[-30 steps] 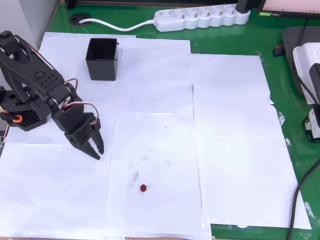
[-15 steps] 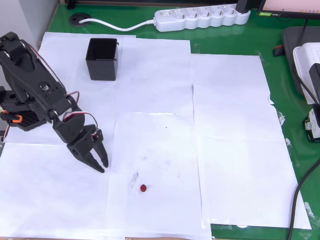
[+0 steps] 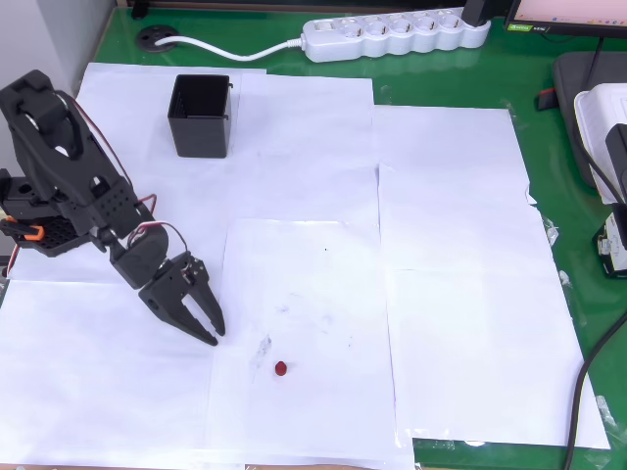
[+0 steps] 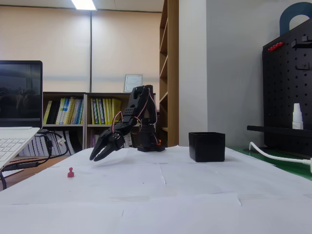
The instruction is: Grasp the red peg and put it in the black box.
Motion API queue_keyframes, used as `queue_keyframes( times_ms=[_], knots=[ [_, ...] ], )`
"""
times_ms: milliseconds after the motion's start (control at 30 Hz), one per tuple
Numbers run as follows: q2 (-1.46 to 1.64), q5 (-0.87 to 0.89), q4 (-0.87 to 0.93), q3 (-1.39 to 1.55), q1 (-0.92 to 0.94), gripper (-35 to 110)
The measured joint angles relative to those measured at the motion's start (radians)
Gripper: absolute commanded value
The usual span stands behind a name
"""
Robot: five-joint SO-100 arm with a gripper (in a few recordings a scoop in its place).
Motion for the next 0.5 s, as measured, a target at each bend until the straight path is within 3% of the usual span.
queue_keyframes(
  times_ms=[300, 367, 500],
  knots=[
    [0.044, 0.061, -0.207, -0.063, -0.026, 4],
    [0.069, 0.063, -0.239, -0.063, -0.026, 12],
    [0.091, 0.054, -0.265, -0.061, -0.037, 14]
  ],
)
